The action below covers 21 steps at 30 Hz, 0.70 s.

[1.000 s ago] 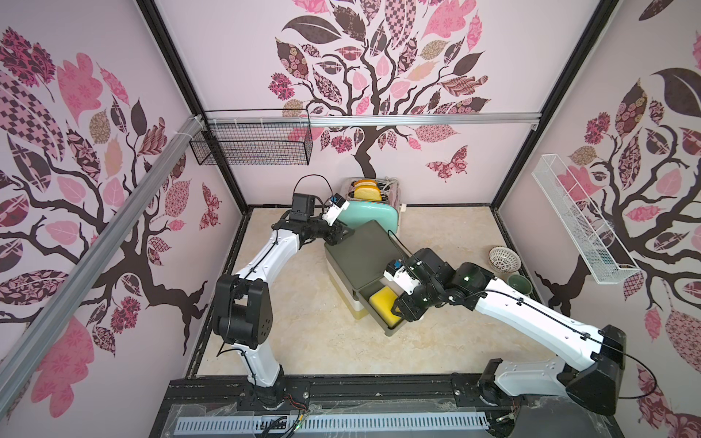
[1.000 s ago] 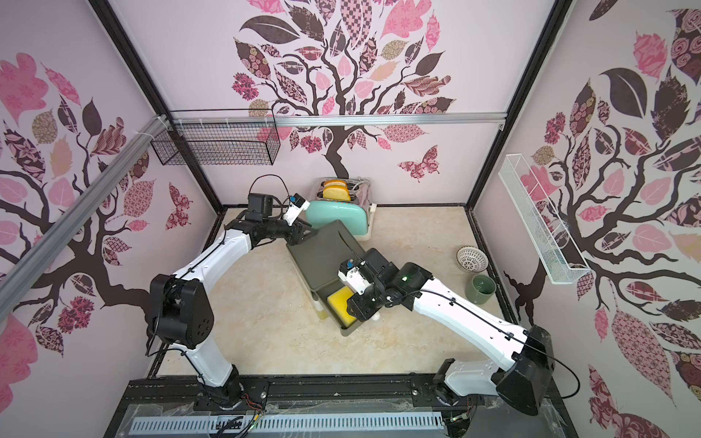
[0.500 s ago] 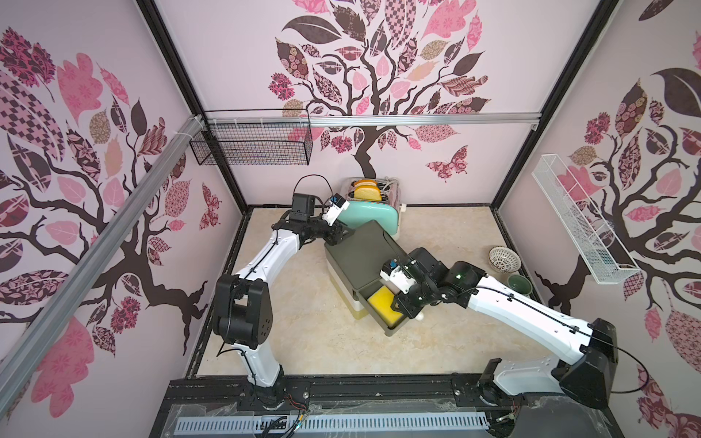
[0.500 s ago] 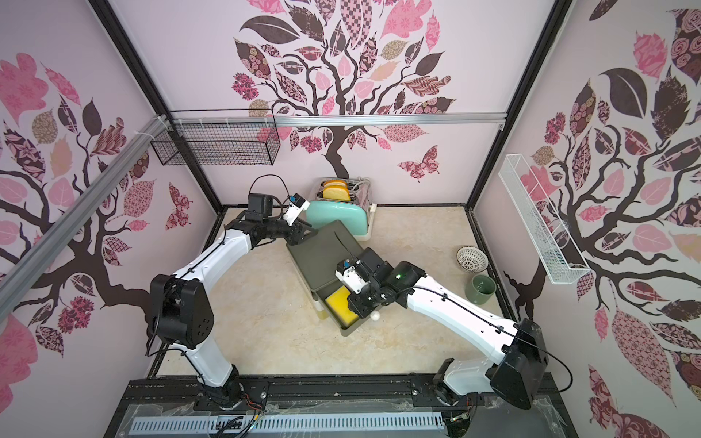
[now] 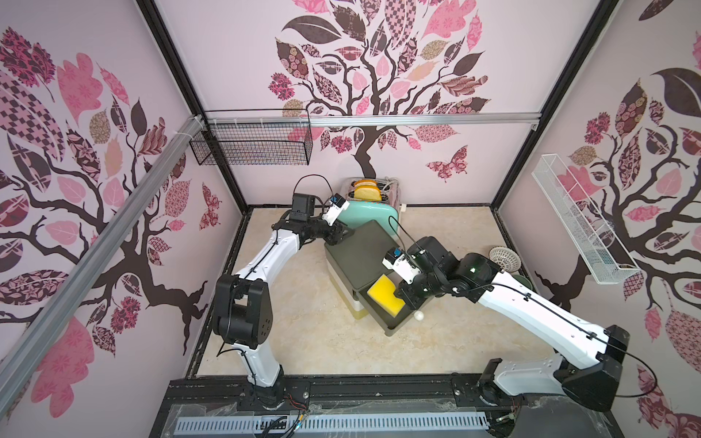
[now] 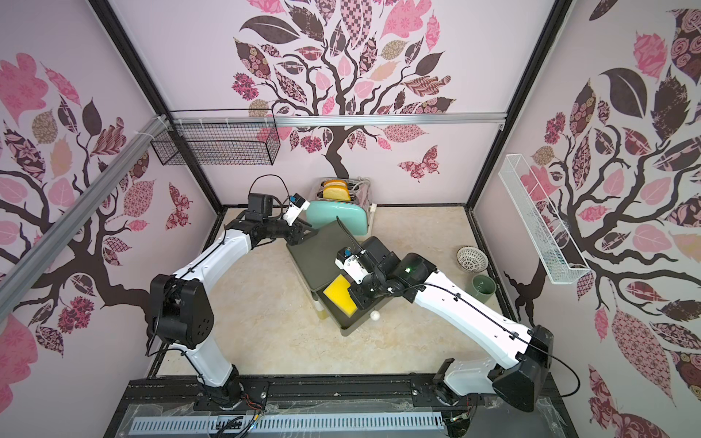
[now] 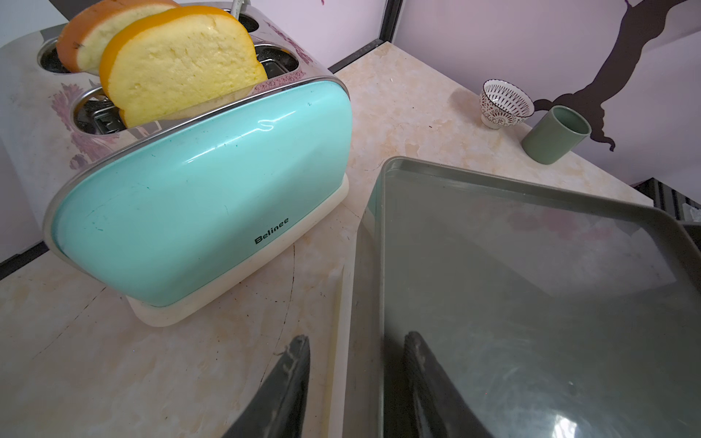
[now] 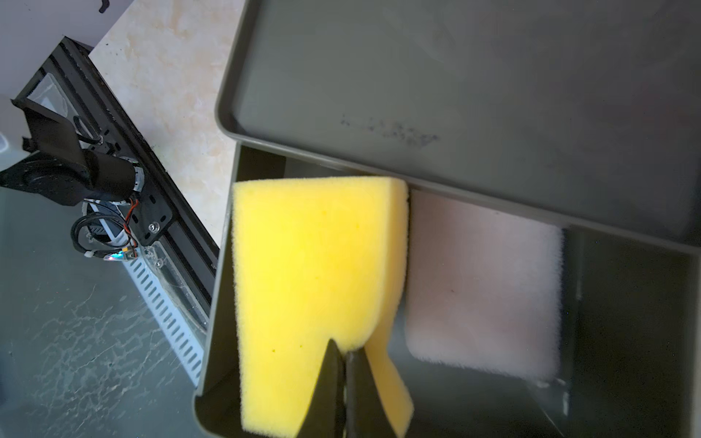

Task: Take the sponge out of the drawer
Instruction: Pick up the sponge from the drawer.

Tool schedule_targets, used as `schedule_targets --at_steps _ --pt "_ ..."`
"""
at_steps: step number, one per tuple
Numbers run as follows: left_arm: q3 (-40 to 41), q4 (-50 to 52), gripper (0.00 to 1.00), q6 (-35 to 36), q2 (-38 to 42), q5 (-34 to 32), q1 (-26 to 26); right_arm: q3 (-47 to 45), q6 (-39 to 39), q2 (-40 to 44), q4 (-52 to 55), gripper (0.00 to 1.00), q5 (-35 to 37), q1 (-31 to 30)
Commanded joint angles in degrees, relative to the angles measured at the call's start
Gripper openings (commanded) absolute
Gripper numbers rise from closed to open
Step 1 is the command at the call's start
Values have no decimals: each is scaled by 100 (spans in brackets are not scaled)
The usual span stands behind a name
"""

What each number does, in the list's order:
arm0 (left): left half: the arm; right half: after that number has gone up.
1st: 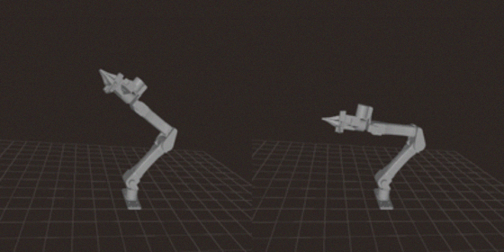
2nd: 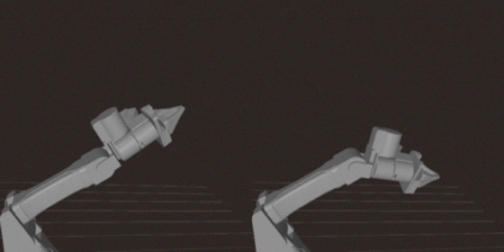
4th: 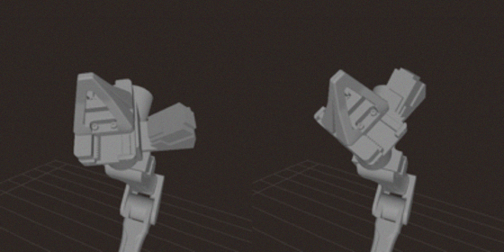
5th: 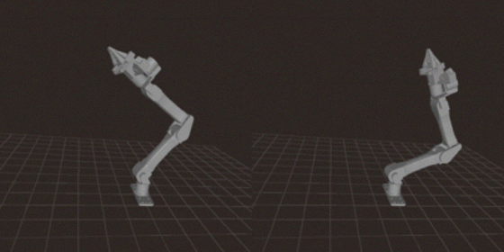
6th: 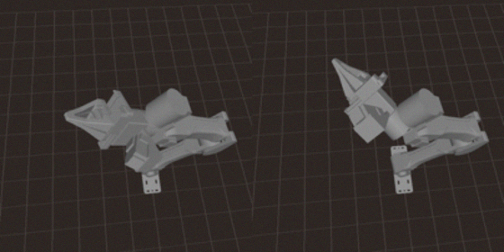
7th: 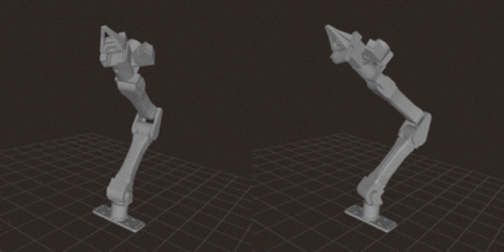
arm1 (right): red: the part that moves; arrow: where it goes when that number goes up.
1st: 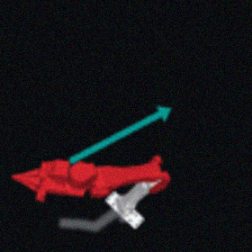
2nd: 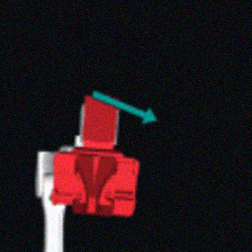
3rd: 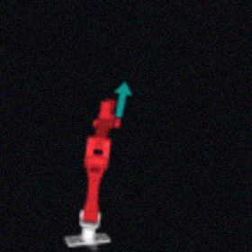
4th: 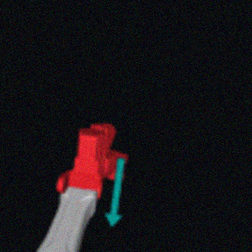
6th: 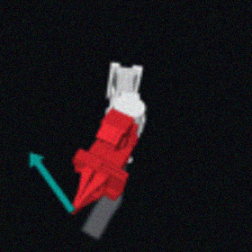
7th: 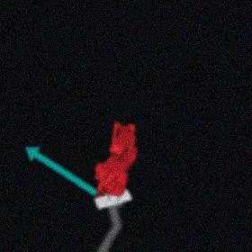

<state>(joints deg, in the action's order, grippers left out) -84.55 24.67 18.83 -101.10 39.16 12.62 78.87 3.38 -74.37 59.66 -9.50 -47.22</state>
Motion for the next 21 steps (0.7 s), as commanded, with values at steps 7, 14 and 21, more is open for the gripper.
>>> schedule_targets --at_steps 7,14,21 --pt "99 331 44 34 -303 -199 -29 798 199 690 492 0 278 1647" --pt "89 294 44 -7 -315 -124 -19 246 -609 707 -954 0 -340 4180" --pt "79 306 43 -2 -297 -91 -23 -787 -947 -449 -2159 0 -97 4288"
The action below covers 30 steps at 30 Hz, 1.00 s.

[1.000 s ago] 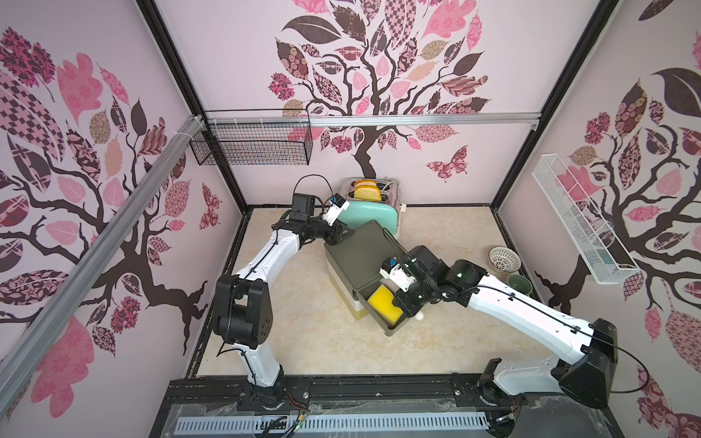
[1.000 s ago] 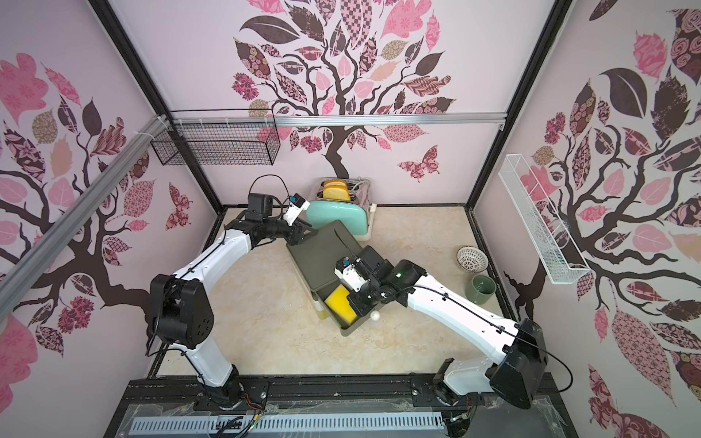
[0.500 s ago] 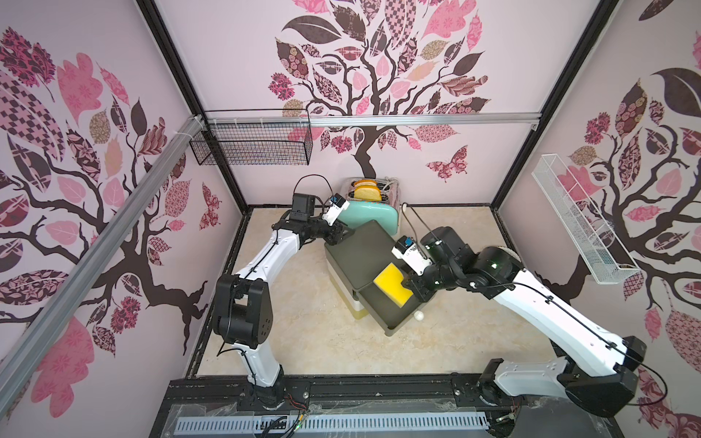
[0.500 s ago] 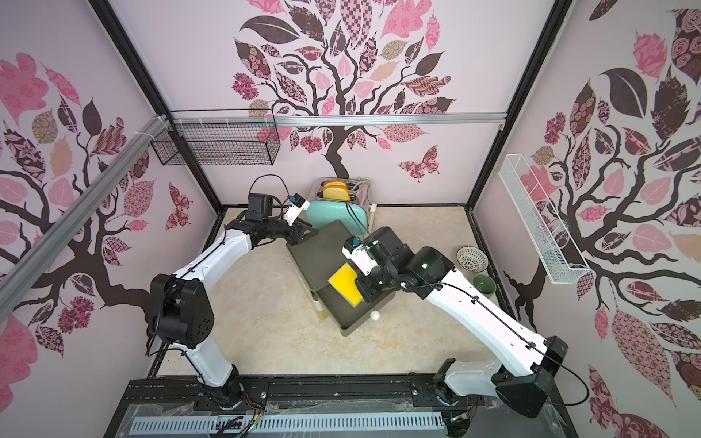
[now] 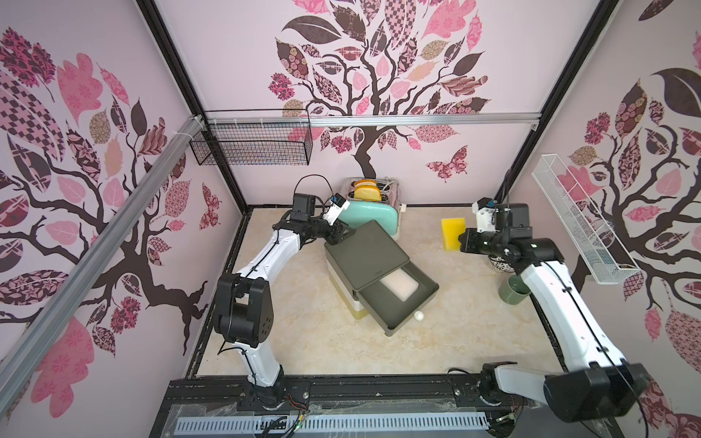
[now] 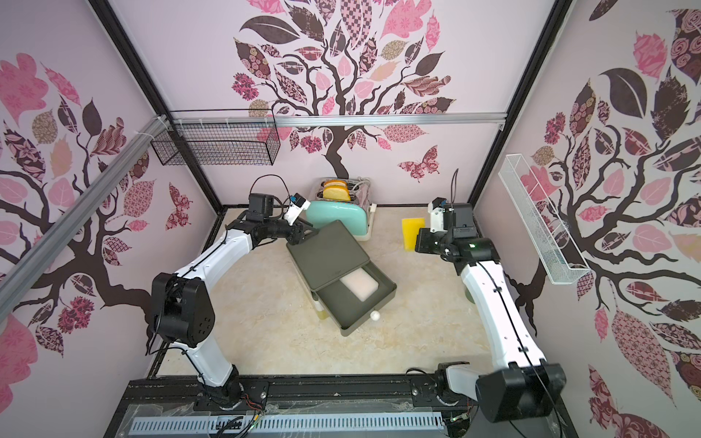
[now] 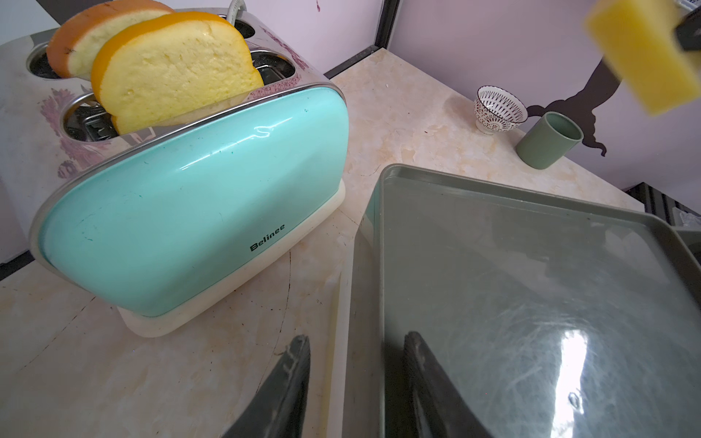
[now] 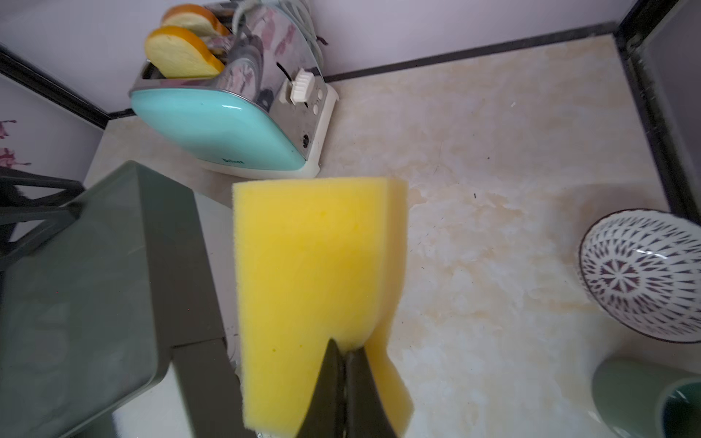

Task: Take the sponge out of the drawer
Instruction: Pick up the sponge from the drawer, then place the sponge at the center of the board.

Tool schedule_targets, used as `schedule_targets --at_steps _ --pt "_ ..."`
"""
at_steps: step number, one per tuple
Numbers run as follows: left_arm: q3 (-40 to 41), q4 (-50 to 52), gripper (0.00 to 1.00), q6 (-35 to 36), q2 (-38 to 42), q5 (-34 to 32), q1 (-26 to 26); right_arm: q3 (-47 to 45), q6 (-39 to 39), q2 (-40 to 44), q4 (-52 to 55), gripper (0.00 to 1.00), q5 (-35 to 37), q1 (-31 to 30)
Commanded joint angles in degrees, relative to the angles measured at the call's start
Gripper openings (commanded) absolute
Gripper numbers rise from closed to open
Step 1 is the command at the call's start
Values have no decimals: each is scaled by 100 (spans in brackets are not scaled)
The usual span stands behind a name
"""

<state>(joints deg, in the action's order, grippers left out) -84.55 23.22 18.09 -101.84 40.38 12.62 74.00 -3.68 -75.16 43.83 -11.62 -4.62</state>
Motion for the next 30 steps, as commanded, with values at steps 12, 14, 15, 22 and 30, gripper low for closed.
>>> schedule_targets --at_steps 12,14,15,22,30 --pt "126 259 43 -68 -268 -17 -16 -1211 -351 -1506 -1696 0 -53 59" --pt "112 297 43 -46 -252 -21 -21 -1201 -360 -1720 -1672 0 -1 64" --pt "114 301 43 -42 -241 -21 -17 -1180 -346 -1804 -1670 0 2 64" --pt "115 335 43 -42 -186 -24 -21 -1032 -270 -2206 -1635 34 121 65" --pt "103 376 43 -16 -178 -39 -20 -684 18 -1340 -1295 44 346 54"
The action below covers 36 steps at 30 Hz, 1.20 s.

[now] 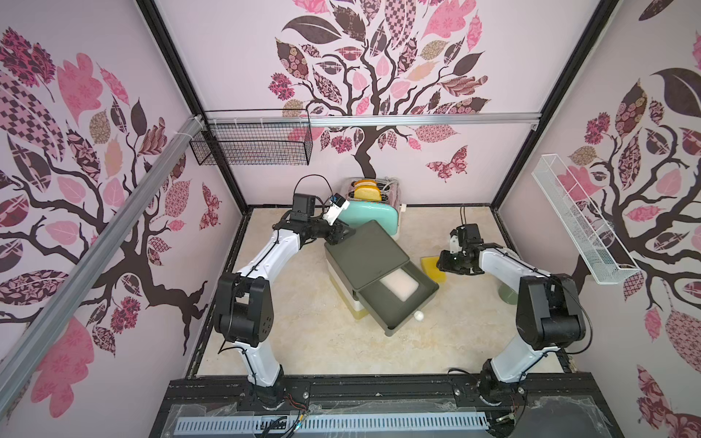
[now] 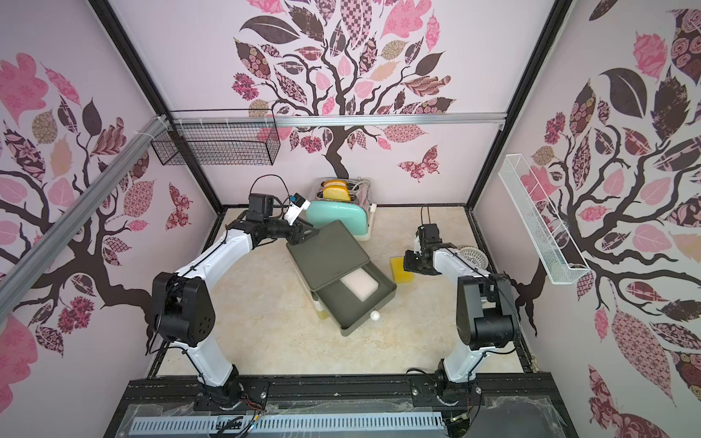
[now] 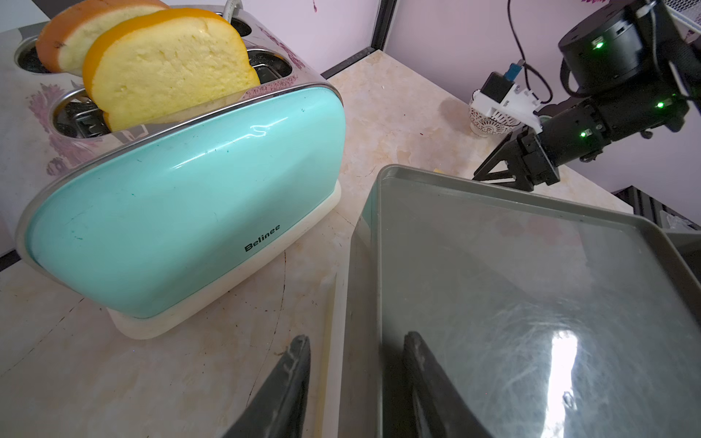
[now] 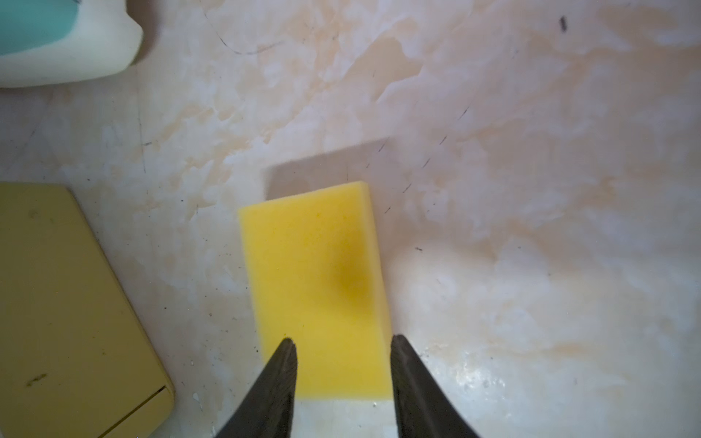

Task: Take the sponge out of the drawer
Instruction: Place the sponge at the center of the board, then pick up the sponge from the drawer.

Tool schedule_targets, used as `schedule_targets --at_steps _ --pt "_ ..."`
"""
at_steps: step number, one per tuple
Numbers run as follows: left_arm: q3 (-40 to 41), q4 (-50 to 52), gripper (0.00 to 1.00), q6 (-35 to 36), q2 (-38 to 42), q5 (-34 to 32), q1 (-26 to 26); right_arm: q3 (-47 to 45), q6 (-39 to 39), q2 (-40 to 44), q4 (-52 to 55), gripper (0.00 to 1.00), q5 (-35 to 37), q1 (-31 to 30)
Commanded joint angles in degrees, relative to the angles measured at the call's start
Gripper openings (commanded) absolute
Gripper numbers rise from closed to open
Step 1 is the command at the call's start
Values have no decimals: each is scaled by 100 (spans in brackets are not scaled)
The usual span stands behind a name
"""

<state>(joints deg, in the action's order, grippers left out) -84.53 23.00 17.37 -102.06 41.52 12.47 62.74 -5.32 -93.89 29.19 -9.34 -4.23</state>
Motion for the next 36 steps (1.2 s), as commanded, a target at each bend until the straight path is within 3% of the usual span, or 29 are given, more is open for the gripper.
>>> schedule_targets --at_steps 1,6,9,12,16,22,26,36 --pt "96 389 43 55 -165 -153 -6 525 258 780 274 45 101 -7" --pt "100 380 43 48 -200 -146 0 939 766 1771 837 45 -267 -337" --pt "97 376 43 43 -200 -153 -2 949 1213 2304 1051 45 -224 -999" --pt "96 364 43 48 -218 -162 -6 739 1140 2746 1030 46 -529 -1678" --pt "97 377 43 56 -213 -161 0 497 1418 2981 1357 46 404 -3075" --pt "107 369 43 40 -192 -161 -3 241 1393 3066 1774 48 1117 -4127" --pt "104 363 43 47 -181 -160 5 199 1419 2831 1992 49 1580 -4434" --pt "112 372 43 55 -186 -179 4 205 1543 2454 1910 50 1587 -4492"
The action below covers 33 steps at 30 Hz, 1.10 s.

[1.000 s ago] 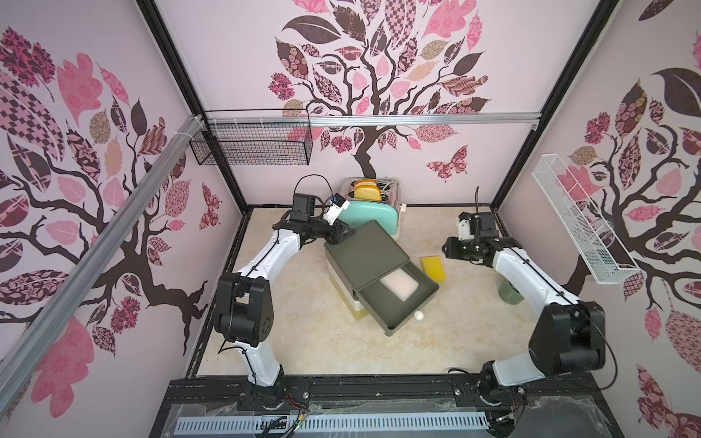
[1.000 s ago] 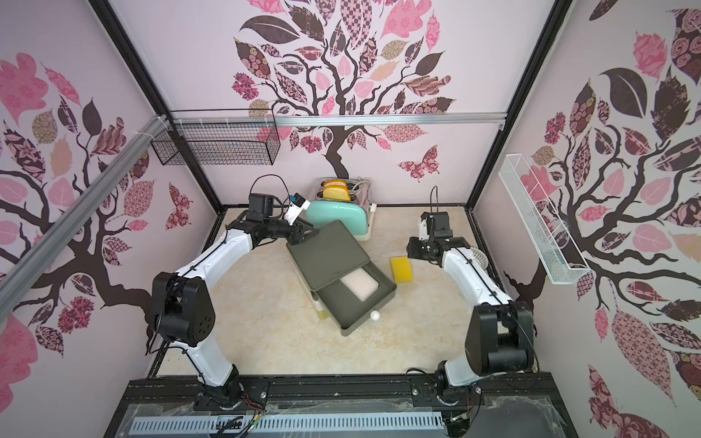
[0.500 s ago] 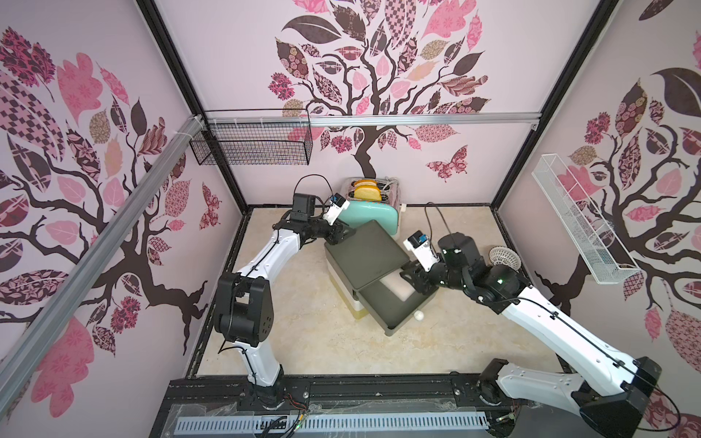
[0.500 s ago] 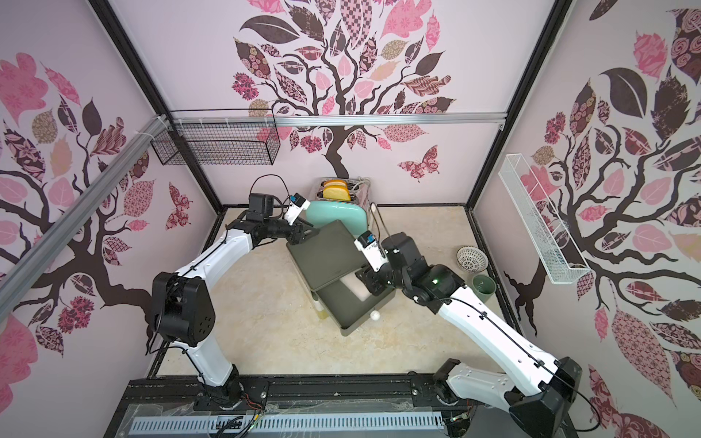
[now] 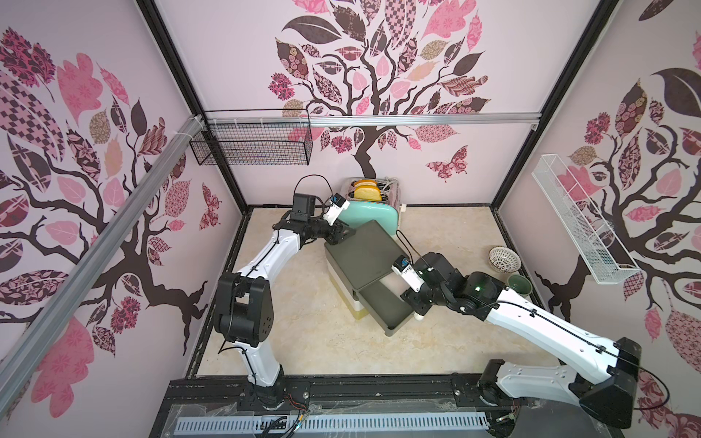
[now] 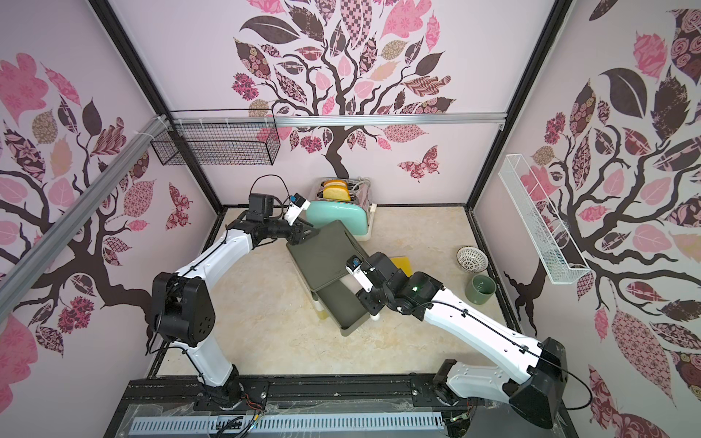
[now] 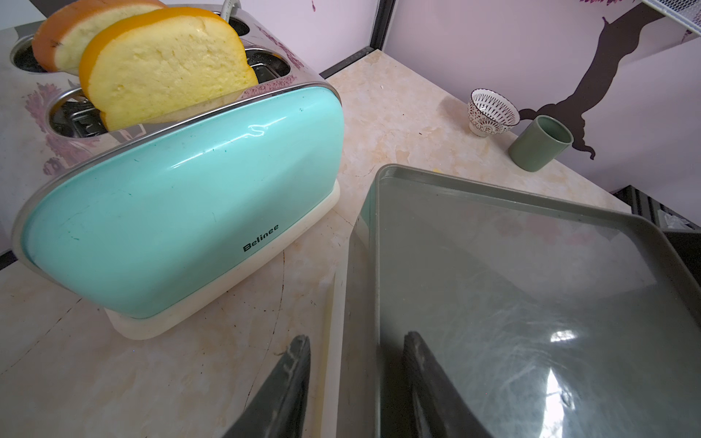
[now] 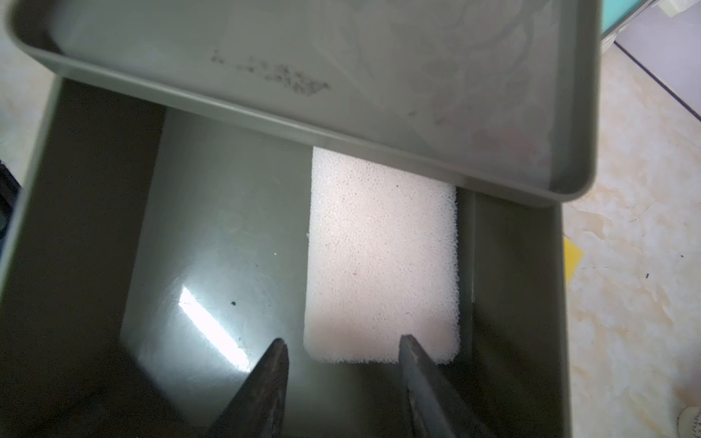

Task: Take the sponge out of the drawer
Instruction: Pick up the sponge from the drawer.

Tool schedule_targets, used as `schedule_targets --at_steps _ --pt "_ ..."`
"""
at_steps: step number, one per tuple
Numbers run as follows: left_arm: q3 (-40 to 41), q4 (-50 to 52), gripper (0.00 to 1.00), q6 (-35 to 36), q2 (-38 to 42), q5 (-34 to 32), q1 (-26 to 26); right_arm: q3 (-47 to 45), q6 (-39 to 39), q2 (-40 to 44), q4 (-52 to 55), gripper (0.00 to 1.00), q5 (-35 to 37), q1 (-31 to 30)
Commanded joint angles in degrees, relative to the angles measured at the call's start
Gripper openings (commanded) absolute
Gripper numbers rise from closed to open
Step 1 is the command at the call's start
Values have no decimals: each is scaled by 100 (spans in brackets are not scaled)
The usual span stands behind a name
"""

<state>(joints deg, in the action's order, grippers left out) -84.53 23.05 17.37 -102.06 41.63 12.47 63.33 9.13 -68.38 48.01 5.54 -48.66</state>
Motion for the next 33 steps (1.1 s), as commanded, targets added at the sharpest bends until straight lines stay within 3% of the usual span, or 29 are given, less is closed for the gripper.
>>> schedule_targets --at_steps 1,11,18,21,26,33 --pt "115 367 43 57 -187 -190 5 177 122 -146 33 50 94 -54" --pt "104 350 43 56 -261 -199 -1 409 364 -558 38 51 163 -164" --pt "102 346 43 56 -296 -199 -22 529 536 -788 120 47 662 -252" --pt "99 342 43 56 -306 -191 -18 497 525 -861 135 36 869 -253" --pt "104 344 43 52 -306 -190 -24 420 441 -747 -36 0 980 -259" --pt "95 365 43 56 -306 -197 -22 694 438 -469 319 0 776 -262"
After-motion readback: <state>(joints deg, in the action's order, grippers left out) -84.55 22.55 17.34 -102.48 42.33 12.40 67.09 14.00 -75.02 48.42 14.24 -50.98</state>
